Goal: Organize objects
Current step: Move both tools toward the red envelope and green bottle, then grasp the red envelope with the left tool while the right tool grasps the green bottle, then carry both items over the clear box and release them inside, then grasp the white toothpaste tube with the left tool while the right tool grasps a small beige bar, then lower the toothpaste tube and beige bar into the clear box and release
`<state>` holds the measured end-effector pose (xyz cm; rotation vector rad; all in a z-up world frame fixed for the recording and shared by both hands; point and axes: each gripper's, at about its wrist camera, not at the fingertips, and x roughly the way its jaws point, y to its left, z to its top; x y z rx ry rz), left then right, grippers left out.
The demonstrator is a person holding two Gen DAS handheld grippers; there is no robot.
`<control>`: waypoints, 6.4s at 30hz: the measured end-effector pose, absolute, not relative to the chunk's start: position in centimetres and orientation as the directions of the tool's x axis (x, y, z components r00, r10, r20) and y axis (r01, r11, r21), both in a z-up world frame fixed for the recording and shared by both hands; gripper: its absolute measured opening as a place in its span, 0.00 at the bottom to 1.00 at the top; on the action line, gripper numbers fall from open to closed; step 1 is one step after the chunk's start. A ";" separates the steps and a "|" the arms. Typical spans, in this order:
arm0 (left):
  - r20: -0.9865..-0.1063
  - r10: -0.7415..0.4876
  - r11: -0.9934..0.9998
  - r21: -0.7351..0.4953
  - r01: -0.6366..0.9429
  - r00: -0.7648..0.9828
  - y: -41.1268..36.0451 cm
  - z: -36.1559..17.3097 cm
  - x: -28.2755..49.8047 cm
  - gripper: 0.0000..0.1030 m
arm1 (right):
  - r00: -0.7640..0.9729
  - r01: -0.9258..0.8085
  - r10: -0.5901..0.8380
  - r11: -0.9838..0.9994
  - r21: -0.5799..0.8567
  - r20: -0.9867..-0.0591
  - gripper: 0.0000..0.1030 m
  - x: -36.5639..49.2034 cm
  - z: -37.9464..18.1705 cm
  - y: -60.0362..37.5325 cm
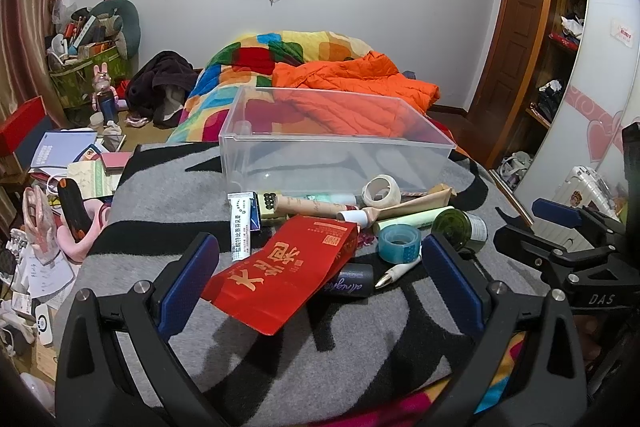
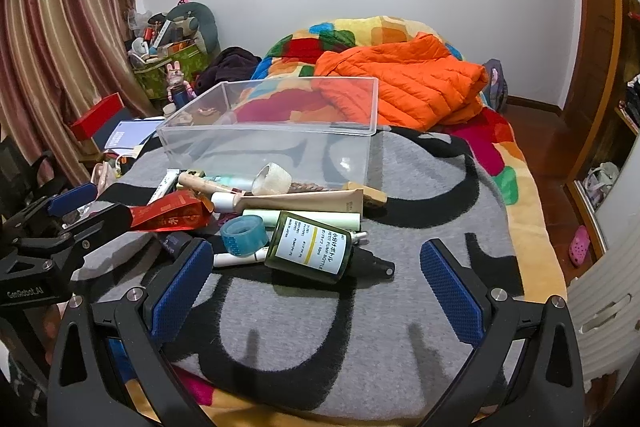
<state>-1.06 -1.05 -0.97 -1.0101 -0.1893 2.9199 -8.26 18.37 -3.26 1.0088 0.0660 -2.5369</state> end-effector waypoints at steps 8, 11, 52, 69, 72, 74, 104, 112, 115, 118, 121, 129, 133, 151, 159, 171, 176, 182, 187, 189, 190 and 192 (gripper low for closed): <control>-0.620 0.084 -0.988 -0.153 0.015 -0.780 -2.3 -1.0 -1.6 0.87 | -0.632 0.392 -0.365 -0.911 0.124 -0.683 0.93 -9.3 -3.7 19.0; -0.625 0.085 -0.987 -0.160 0.021 -0.776 -3.2 -1.0 -2.0 0.87 | -0.619 0.394 -0.369 -0.909 0.131 -0.693 0.87 -10.0 -4.0 19.3; -0.769 0.185 -0.982 -0.121 -0.145 -0.611 -2.6 -2.7 -5.9 0.52 | -0.519 0.493 -0.438 -0.855 0.161 -0.734 0.60 -12.9 -5.6 18.5; -0.630 0.086 -0.995 -0.089 -0.038 -0.772 -4.9 3.3 -10.7 0.52 | -0.683 0.453 -0.402 -0.888 0.077 -0.610 0.60 -18.3 1.7 16.5; -0.640 0.080 -0.995 -0.093 -0.027 -0.764 -5.4 3.2 -12.2 0.52 | -0.683 0.452 -0.386 -0.890 0.056 -0.620 0.60 -19.8 1.9 15.4; -0.651 0.078 -0.996 -0.091 -0.024 -0.755 -5.5 2.9 -13.1 0.52 | -0.670 0.456 -0.376 -0.889 0.045 -0.640 0.60 -21.0 1.5 14.5; -0.773 0.085 -0.996 -0.070 -0.048 -0.628 -4.7 -1.2 -18.8 0.59 | -0.496 0.542 -0.313 -0.840 -0.007 -0.810 0.60 -26.8 -5.0 8.1; -0.726 0.088 -0.996 -0.073 -0.050 -0.682 -5.0 1.2 -16.6 0.68 | -0.531 0.532 -0.326 -0.846 -0.008 -0.782 0.68 -25.0 -2.9 9.6; -0.695 0.058 -0.998 -0.038 -0.044 -0.717 -5.1 2.4 -15.2 0.78 | -0.550 0.527 -0.350 -0.850 0.009 -0.759 0.71 -24.0 -1.5 10.7; -0.663 0.026 -1.000 -0.009 -0.026 -0.749 -5.6 3.4 -13.5 0.91 | -0.583 0.516 -0.358 -0.856 0.007 -0.729 0.76 -22.6 -0.2 12.2; -0.656 0.006 -1.000 -0.003 -0.006 -0.755 -6.4 3.6 -12.2 0.92 | -0.628 0.494 -0.346 -0.870 -0.013 -0.698 0.79 -21.3 0.8 14.0; -0.697 -0.010 -1.000 0.011 0.003 -0.717 -7.3 1.2 -9.6 0.92 | -0.652 0.416 -0.309 -0.909 0.013 -0.692 0.80 -19.3 0.3 19.3; -0.732 -0.008 -1.000 0.007 0.004 -0.681 -7.4 -1.0 -9.0 0.92 | -0.633 0.377 -0.283 -0.926 0.032 -0.720 0.79 -19.1 -1.6 20.9; -0.825 0.062 -0.997 -0.081 0.009 -0.561 -7.4 -6.6 -9.4 0.57 | -0.462 0.357 -0.352 -0.914 0.193 -0.814 0.43 -20.7 -7.6 19.2; -0.821 0.034 -0.999 -0.043 0.002 -0.570 -7.2 -6.7 -8.4 0.20 | -0.446 0.400 -0.380 -0.895 0.200 -0.811 0.24 -19.5 -7.6 19.1; -0.806 0.031 -0.998 -0.052 0.018 -0.591 -8.1 -5.9 -7.0 0.15 | -0.504 0.424 -0.311 -0.902 0.083 -0.806 0.24 -16.8 -6.8 20.2; -0.780 0.033 -0.997 -0.069 0.032 -0.625 -8.5 -4.6 -6.5 0.15 | -0.556 0.411 -0.286 -0.911 0.040 -0.780 0.37 -16.6 -5.4 20.7; -0.736 0.046 -0.996 -0.082 0.022 -0.675 -8.4 -2.3 -6.4 0.15 | -0.518 0.401 -0.326 -0.909 0.112 -0.791 0.47 -18.4 -5.7 21.1; -0.715 0.050 -0.996 -0.085 0.015 -0.697 -8.0 -1.0 -7.3 0.15 | -0.451 0.400 -0.323 -0.907 0.135 -0.832 0.47 -19.6 -7.5 20.3; -0.706 0.047 -0.997 -0.079 0.012 -0.707 -7.8 -0.6 -7.7 0.15 | -0.433 0.409 -0.313 -0.904 0.125 -0.845 0.47 -19.5 -8.4 19.9; -0.701 0.045 -0.997 -0.076 0.011 -0.712 -7.7 -0.5 -8.0 0.15 | -0.430 0.406 -0.304 -0.906 0.119 -0.850 0.47 -19.5 -8.8 19.8; -0.692 0.046 -0.997 -0.073 0.007 -0.720 -7.5 -0.2 -8.5 0.15 | -0.433 0.395 -0.310 -0.909 0.131 -0.846 0.39 -19.6 -9.0 20.1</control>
